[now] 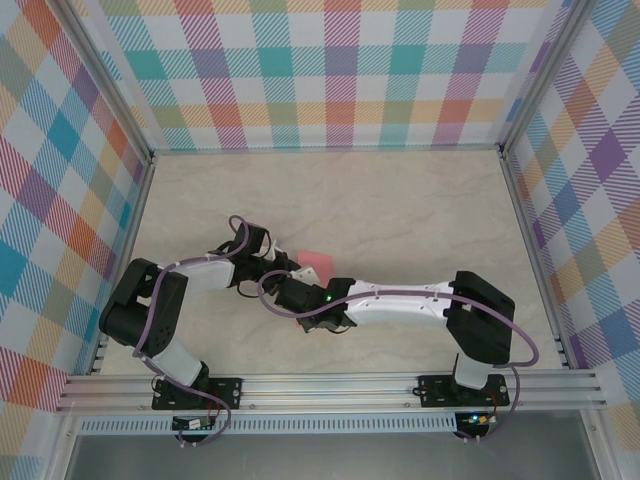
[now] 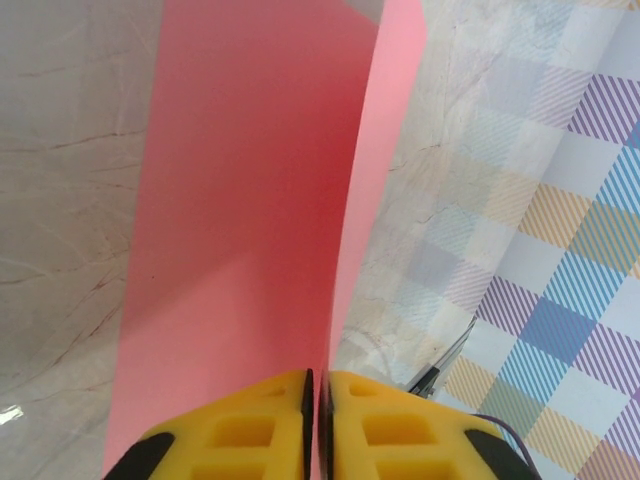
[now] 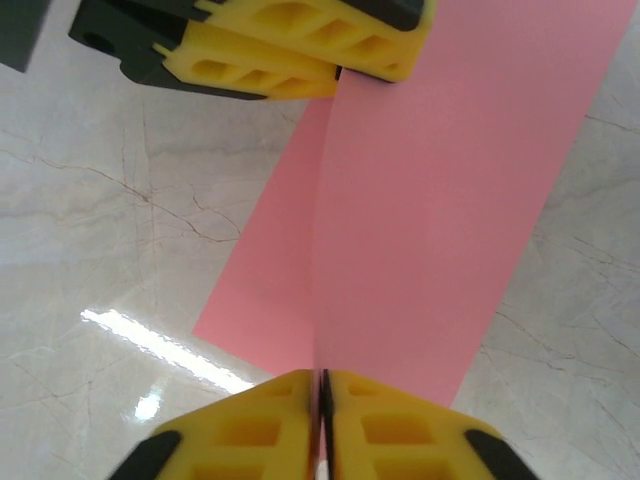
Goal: Fold a paper plane with a square sheet of paper (pick it up from the middle)
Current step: Fold the triangle a second time at the center of the table.
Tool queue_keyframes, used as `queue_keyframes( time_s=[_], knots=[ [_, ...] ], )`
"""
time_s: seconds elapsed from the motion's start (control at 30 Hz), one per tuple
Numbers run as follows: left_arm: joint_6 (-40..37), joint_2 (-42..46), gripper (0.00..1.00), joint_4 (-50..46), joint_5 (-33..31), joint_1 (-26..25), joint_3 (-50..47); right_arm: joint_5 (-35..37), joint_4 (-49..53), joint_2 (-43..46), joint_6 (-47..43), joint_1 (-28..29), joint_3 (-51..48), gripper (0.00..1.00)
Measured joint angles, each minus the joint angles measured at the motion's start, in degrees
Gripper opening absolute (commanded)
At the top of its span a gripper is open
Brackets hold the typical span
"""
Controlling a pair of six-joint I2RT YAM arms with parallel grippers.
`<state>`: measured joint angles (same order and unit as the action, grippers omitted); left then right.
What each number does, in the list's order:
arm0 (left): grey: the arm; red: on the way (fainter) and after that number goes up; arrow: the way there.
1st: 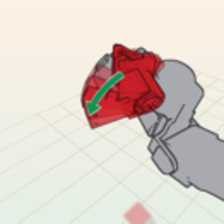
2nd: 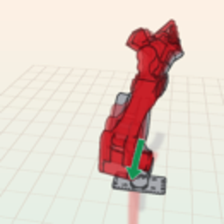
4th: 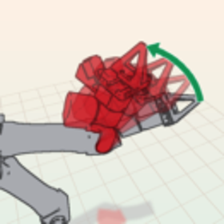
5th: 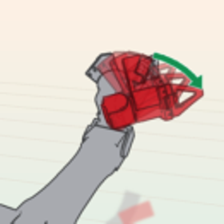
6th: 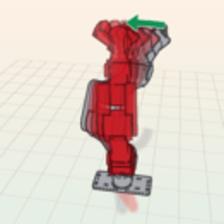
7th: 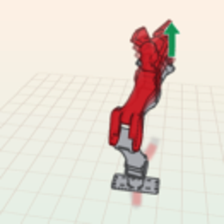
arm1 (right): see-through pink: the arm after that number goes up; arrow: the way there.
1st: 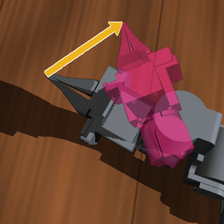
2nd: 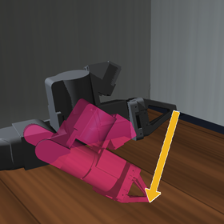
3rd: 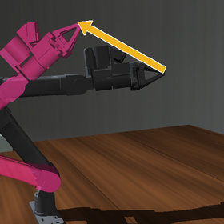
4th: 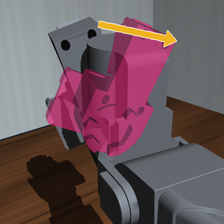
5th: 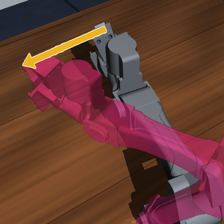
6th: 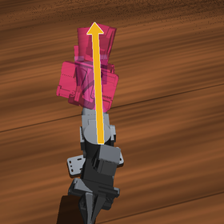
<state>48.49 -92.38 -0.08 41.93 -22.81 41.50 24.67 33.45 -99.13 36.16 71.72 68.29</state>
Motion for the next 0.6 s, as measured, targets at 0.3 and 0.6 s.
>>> queue_keyframes(
  time_s=[0.3,0.6],
  knots=[
    [-1.14,4.96,0.57,-7.08,-6.67,-0.07,0.04,-4.79,-4.79,1.79,-0.72,-1.99,-3.69,0.05],
    [-1.16,16.39,0.63,-13.38,-13.62,-0.28,-2.1,-21.27,-16.5,8.94,-1.4,-11.91,-15.06,0.07]
  ],
)
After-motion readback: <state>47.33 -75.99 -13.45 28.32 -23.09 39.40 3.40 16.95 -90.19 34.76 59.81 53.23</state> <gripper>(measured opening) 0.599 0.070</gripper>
